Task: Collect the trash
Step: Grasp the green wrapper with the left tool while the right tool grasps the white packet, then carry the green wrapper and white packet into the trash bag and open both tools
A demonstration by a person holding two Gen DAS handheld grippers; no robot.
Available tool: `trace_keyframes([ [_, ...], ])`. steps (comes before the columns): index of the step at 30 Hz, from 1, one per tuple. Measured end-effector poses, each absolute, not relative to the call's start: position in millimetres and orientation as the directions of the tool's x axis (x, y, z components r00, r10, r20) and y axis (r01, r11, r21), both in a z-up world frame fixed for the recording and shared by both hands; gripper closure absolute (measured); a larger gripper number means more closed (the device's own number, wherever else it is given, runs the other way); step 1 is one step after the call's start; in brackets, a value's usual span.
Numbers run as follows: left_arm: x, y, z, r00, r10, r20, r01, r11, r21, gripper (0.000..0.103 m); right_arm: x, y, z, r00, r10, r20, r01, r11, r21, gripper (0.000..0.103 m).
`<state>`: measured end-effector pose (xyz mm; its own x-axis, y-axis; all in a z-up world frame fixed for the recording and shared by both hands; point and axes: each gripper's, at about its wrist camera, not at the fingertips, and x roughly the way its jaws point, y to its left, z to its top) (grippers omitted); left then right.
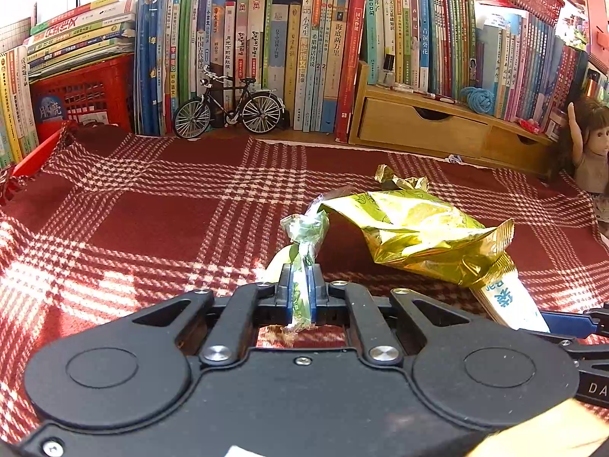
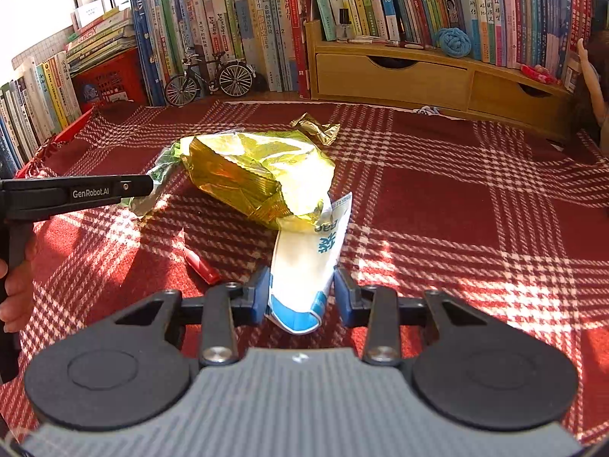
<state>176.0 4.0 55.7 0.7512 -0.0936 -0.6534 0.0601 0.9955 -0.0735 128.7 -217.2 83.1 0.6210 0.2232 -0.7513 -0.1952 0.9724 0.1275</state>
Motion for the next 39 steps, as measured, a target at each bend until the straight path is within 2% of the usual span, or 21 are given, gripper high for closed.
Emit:
trace_keyframes([
  [9, 90.1, 18.9, 68.1, 0.728, -0.172, -0.664, 0.130, 0.985, -0.113, 0.095, 61.2, -235.3, 97.0, 0.608, 0.194, -0.770, -0.177, 0.978, 0.107, 0.062],
  [11, 71.7, 18.6, 67.3, 0.710, -0.189, -0.679, 0.156, 0.982, -0.110, 0.093, 45.3, -237.3, 96.1, 0.599, 0.193, -0.777, -0.187, 0.977, 0.099, 0.057],
  [12, 65.0, 18.9, 67.0, 0.704, -0.195, -0.682, 0.165, 0.980, -0.110, 0.089, 40.0, -238.8, 95.3, 0.597, 0.190, -0.779, -0.188, 0.978, 0.094, 0.055],
  [13, 56.8, 19.9, 65.9, 0.702, -0.200, -0.684, 0.170, 0.979, -0.111, 0.087, 33.2, -240.0, 94.0, 0.599, 0.184, -0.779, -0.187, 0.978, 0.087, 0.042],
  [14, 52.5, 20.7, 65.6, 0.703, -0.202, -0.682, 0.173, 0.979, -0.112, 0.084, 28.9, -240.2, 92.7, 0.602, 0.177, -0.779, -0.186, 0.979, 0.079, 0.036],
  [16, 44.6, 20.5, 65.4, 0.719, -0.186, -0.669, 0.174, 0.981, -0.085, 0.068, 24.0, -241.4, 90.6, 0.607, 0.160, -0.778, -0.181, 0.982, 0.061, 0.035],
  [17, 43.1, 19.5, 65.8, 0.733, -0.171, -0.659, 0.171, 0.983, -0.066, 0.056, 22.7, -242.1, 89.8, 0.610, 0.153, -0.778, -0.176, 0.983, 0.055, 0.032],
  [18, 42.6, 19.1, 66.3, 0.745, -0.158, -0.648, 0.166, 0.985, -0.050, 0.049, 23.1, -242.6, 89.2, 0.613, 0.149, -0.776, -0.172, 0.984, 0.052, 0.031],
  [21, 52.4, 20.7, 67.8, 0.759, -0.157, -0.632, 0.156, 0.986, -0.057, 0.038, 26.0, -243.1, 88.4, 0.624, 0.138, -0.769, -0.159, 0.986, 0.047, 0.026],
  [26, 73.2, 19.7, 61.2, 0.717, -0.236, -0.656, 0.171, 0.972, -0.163, 0.032, 36.7, -240.8, 83.8, 0.632, 0.143, -0.762, -0.159, 0.986, 0.054, 0.019],
  [31, 77.0, 0.9, 52.2, 0.692, -0.278, -0.666, 0.203, 0.961, -0.190, 0.032, 45.3, -229.4, 74.9, 0.620, 0.145, -0.771, -0.174, 0.984, 0.045, 0.018],
  [34, 78.1, -14.1, 48.9, 0.689, -0.284, -0.666, 0.238, 0.958, -0.163, 0.033, 47.8, -222.3, 69.0, 0.613, 0.136, -0.778, -0.181, 0.983, 0.029, 0.018],
  [35, 81.0, -18.9, 45.5, 0.683, -0.272, -0.678, 0.239, 0.960, -0.144, 0.041, 47.9, -220.4, 67.3, 0.609, 0.135, -0.782, -0.183, 0.983, 0.027, 0.022],
  [36, 84.4, -23.0, 40.2, 0.673, -0.254, -0.695, 0.225, 0.965, -0.134, 0.068, 47.2, -218.7, 66.5, 0.605, 0.137, -0.784, -0.186, 0.982, 0.029, 0.027],
  [37, 87.4, -24.0, 35.2, 0.655, -0.246, -0.714, 0.209, 0.968, -0.142, 0.082, 45.5, -217.2, 66.9, 0.609, 0.132, -0.782, -0.184, 0.983, 0.022, 0.035],
  [39, 85.7, -20.4, 32.5, 0.658, -0.270, -0.703, 0.192, 0.963, -0.191, 0.081, 40.9, -215.6, 70.4, 0.620, 0.128, -0.774, -0.191, 0.982, 0.009, 0.044],
])
